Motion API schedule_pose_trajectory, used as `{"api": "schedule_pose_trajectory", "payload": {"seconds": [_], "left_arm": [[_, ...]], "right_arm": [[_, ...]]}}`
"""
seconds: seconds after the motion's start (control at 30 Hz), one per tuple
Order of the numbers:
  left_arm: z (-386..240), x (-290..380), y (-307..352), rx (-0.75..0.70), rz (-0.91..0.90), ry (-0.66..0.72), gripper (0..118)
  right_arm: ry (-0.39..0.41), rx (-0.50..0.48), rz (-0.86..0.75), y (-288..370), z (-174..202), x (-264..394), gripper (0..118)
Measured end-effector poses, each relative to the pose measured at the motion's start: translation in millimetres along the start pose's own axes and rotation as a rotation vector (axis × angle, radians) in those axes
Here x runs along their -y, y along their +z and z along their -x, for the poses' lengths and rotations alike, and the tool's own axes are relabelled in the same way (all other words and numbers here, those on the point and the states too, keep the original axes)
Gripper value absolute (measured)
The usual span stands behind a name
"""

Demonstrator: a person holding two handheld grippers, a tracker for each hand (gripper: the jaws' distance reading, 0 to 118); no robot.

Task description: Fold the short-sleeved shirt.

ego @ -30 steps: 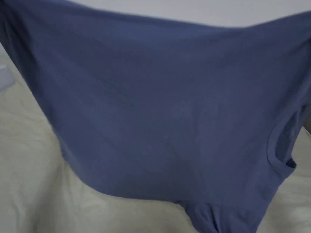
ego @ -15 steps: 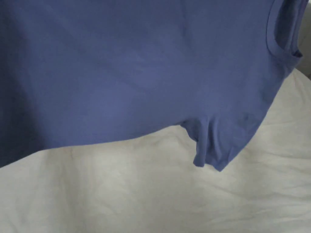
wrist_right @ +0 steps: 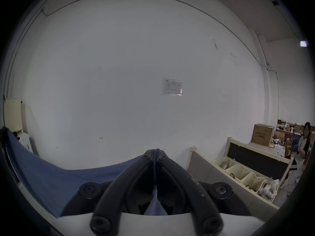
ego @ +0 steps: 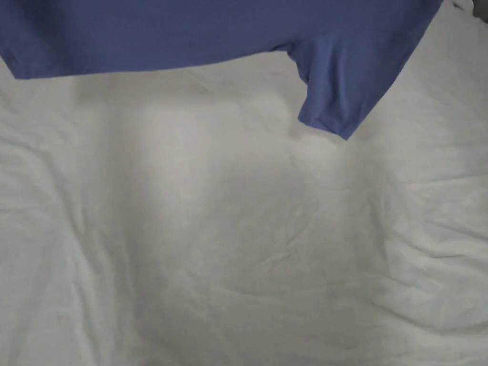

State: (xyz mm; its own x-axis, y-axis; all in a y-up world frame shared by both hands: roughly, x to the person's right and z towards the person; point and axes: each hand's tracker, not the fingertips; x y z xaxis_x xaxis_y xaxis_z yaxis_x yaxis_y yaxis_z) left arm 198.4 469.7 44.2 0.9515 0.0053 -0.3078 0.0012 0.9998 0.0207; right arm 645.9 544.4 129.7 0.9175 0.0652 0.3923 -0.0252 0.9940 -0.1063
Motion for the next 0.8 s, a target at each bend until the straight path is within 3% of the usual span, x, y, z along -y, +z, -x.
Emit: {"api": "schedule_pose_trajectory", "payload": {"seconds": [0.2,0.27,0.43,0.5,0.63,0.8], "left_arm": [[-7.0,72.9,-25.7,-0.01,0.118,-0.103,3],[-9.1,106.1,-23.3,-0.001,0.17,-0.151,3],[5.6,181.8,-3.8,0.047,0.33,-0.117,3],[14.6,213.9,15.3,0.076,0.388,-0.134,3],[39.4,278.6,63.0,0.109,0.493,-0.165,3],[78.8,359.4,130.0,0.118,0.658,-0.055,3]], "right_arm": [[-0.03,-0.041,0.067,-26.3,2.2,46.7,5],[-0.001,-0.042,0.128,-30.4,6.1,75.9,5],[0.124,-0.1,0.271,-27.9,1.3,162.0,5],[0.16,-0.104,0.348,-16.0,-5.4,204.4,5],[0.144,-0.15,0.462,21.9,-30.3,284.0,5],[0.121,-0.169,0.614,78.8,-61.2,381.7,5]]}}
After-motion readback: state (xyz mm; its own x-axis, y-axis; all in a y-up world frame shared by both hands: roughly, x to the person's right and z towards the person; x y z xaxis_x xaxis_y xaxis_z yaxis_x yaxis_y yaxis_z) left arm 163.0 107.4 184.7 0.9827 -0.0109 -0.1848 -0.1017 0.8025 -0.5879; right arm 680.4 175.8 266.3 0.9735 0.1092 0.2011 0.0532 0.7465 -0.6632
